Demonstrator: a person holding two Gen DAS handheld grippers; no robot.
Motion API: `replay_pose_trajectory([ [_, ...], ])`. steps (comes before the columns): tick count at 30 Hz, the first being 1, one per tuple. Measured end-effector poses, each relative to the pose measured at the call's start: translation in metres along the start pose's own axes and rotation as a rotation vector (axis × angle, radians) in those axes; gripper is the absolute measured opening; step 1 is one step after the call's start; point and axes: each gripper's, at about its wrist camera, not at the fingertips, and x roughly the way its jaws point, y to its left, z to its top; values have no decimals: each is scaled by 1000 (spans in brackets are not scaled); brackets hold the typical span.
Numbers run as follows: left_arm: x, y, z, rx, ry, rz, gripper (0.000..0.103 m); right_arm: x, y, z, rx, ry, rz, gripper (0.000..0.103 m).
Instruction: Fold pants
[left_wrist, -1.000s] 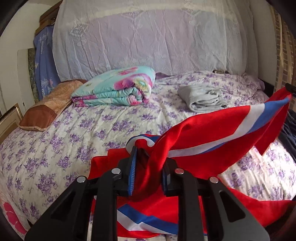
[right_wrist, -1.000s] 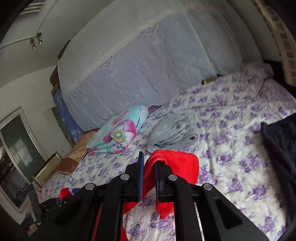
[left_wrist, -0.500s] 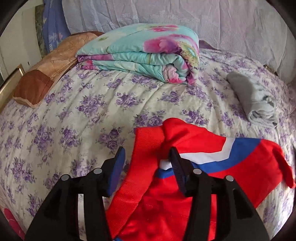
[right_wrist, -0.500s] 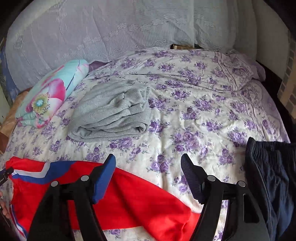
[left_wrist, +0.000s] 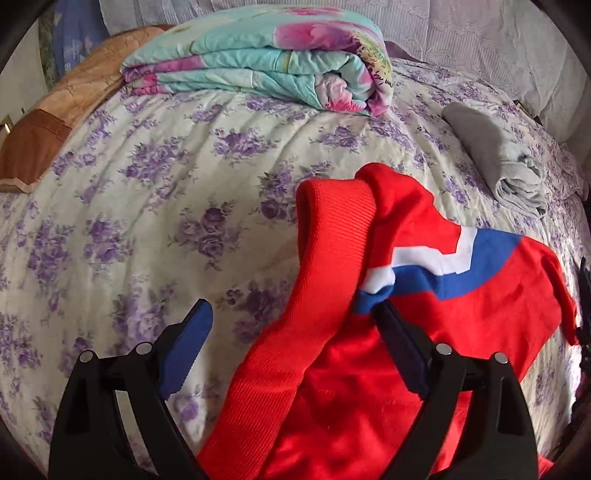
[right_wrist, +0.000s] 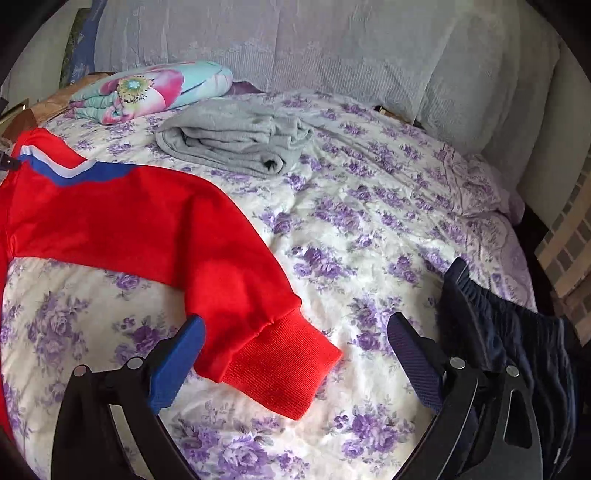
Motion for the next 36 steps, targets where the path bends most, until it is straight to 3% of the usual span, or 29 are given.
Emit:
replay_pose_trajectory([
  [3, 15, -8, 11, 6, 25, -21, 84, 23, -24, 9, 167, 35, 76, 99],
  [4, 16, -13, 13, 17, 24, -13, 74, 30, -31, 11, 217, 48, 92, 97],
  [5, 17, -17, 15, 17, 32, -23, 56, 38, -37, 14, 257, 80, 130, 73],
  [6, 18, -19, 17, 6, 43, -33, 49, 49, -40, 14, 286, 126, 198, 17],
  [7, 16, -21, 18, 3, 37, -21, 41, 58, -42, 15, 323, 168, 286, 10],
  [9, 8, -27, 18, 28, 4, 0, 39, 52, -37, 21, 292, 135, 244, 10],
  [12, -9, -31, 13, 41, -65, 28, 39, 22, -44, 37, 282, 9, 212, 10],
  [14, -15, -38, 9, 68, -111, 101, 40, 6, -58, 48, 314, -53, 209, 10],
  [17, -1, -47, 10, 113, -112, 181, 44, 12, -73, 59, 319, -32, 133, 10],
  [18, 7, -47, 13, 113, -98, 201, 49, 20, -78, 61, 324, -7, 120, 10],
  [20, 23, -43, 21, 67, -64, 199, 91, 36, -78, 64, 312, 28, 104, 10],
  [23, 34, -36, 36, -5, -67, 142, 95, 50, -73, 66, 282, 49, 69, 10],
  [24, 36, -39, 38, -3, -75, 134, 94, 51, -72, 66, 280, 48, 65, 10],
  [26, 41, -54, 42, 66, -73, 167, 47, 51, -70, 68, 279, 41, 59, 10],
  [27, 41, -61, 41, 90, -79, 195, 45, 50, -70, 69, 280, 35, 57, 10],
  [28, 38, -66, 39, 105, -94, 197, 36, 49, -71, 69, 280, 28, 55, 10],
  [33, 6, -54, 45, 35, -186, 154, 34, 37, -78, 77, 299, -46, 64, 10],
  [36, -9, -51, 60, 9, -235, 172, 34, 35, -81, 92, 313, -66, 66, 10],
])
